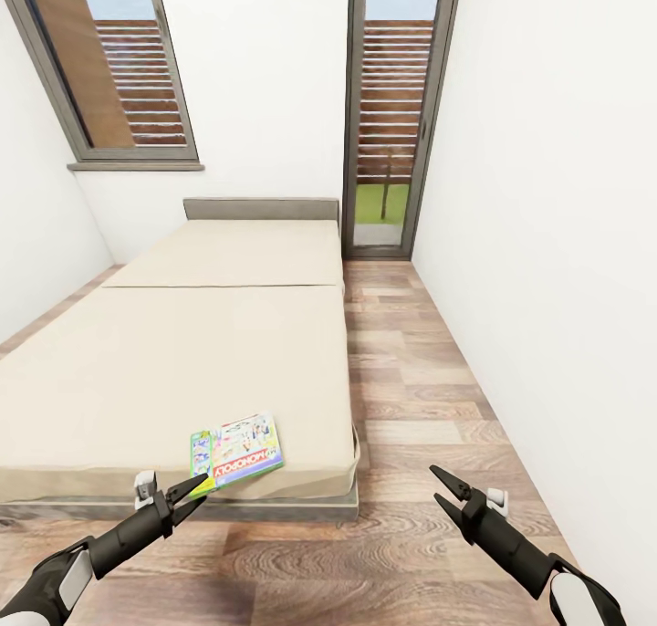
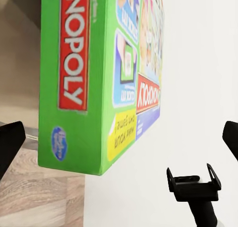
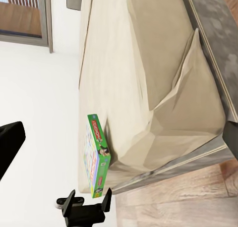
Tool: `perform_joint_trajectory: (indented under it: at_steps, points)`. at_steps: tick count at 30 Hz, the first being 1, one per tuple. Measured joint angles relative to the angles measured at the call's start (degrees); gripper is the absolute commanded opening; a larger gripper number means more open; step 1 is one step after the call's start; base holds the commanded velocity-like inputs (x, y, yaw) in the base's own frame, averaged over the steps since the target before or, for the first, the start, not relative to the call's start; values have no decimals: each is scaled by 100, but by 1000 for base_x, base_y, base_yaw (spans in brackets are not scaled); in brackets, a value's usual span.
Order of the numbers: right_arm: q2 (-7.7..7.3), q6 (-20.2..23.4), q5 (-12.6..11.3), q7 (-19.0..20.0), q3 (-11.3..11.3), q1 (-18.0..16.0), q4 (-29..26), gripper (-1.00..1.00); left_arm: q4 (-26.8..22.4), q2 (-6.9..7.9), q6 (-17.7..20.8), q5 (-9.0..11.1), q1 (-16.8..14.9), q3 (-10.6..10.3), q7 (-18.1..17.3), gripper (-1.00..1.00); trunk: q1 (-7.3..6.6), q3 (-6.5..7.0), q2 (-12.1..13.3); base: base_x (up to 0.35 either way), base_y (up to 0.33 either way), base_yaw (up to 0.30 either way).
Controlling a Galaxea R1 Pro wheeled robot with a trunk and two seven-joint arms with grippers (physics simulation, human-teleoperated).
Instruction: Put all the toys in the child's room - the three board games (two on the bed and one on the table), the two jigsaw puzzles on the table, and the tennis ball on the table - inside the toy box on the table in the child's room.
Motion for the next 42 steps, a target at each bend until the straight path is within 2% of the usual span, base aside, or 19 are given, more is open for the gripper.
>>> perform_joint_trajectory:
  at_steps: [42]
  points:
    - [-2, 0, 0, 0, -4, 0, 1, 100, 0, 2, 0, 1, 0, 2, 0, 100, 0, 0, 0, 1, -23, 0]
